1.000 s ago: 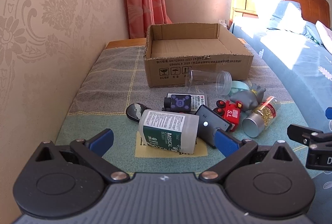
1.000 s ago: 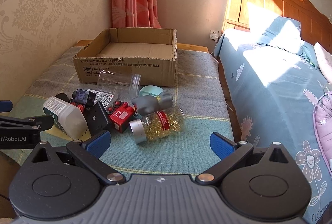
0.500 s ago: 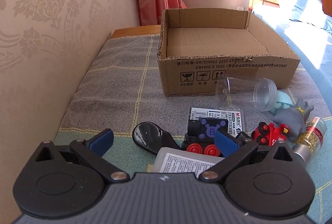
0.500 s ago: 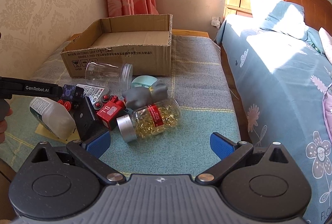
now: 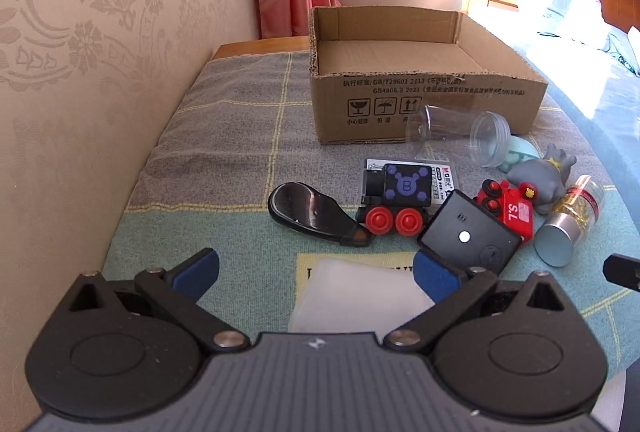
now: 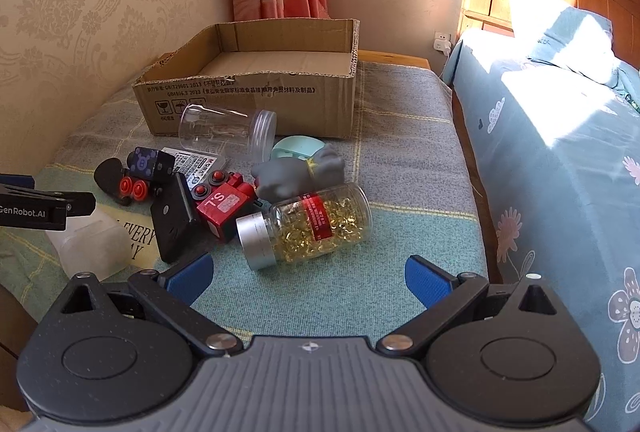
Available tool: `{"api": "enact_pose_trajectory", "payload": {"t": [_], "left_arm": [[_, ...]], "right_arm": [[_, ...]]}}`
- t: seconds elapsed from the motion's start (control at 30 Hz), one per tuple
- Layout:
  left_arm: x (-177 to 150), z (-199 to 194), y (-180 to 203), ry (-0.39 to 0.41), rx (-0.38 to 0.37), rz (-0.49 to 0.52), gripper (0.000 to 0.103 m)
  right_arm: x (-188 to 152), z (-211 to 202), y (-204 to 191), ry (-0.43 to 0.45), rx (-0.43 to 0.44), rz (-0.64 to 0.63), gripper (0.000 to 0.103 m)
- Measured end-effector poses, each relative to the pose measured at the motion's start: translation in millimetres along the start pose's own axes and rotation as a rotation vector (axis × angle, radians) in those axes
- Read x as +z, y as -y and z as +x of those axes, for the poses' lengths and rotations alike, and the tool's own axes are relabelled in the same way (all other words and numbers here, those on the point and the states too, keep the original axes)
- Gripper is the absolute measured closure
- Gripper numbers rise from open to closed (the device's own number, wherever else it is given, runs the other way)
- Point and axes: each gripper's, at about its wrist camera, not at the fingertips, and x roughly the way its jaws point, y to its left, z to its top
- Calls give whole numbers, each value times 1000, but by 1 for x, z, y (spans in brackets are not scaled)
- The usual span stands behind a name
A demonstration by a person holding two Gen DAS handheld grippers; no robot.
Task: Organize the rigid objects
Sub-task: 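Move the left tool onto the white plastic bottle while the right tool approaches the capsule jar, then close the left tool on the white bottle while the right tool closes on the capsule jar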
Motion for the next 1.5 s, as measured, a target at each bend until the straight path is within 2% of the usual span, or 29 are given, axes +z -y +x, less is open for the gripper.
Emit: {"api": "enact_pose_trajectory", "payload": {"t": [0.23,0.33,0.43,0.6,0.73,0.87,1.0,1.3,1.5], "left_arm": [[-27,-14,1,0,-151,61,1],[-36,-15,4,-10,-178,83,1],[-42,-15,5,-13,-196,105,1],[-47,-5,4,-31,-192,103,1],[-49,6,2,-53,-196,94,1],[-52,18,2,-84,-200,79,1],[-54,20,6,-55,-166,117,0],[-53,23,7,-44,-149,100,0],[-52,25,9,-35,-130,79,0]], "right_arm": [[1,25,-5,29,67,-169,0],[8,41,-6,22,76,-188,0],[13,55,-6,22,47,-216,0],[15,69,9,-11,40,-180,0],[8,76,15,-62,45,-200,0],[4,78,25,-72,109,-176,0],[2,77,27,-68,124,-206,0],[-7,73,33,-17,142,-214,0],[-5,73,36,-14,168,-242,0]]}}
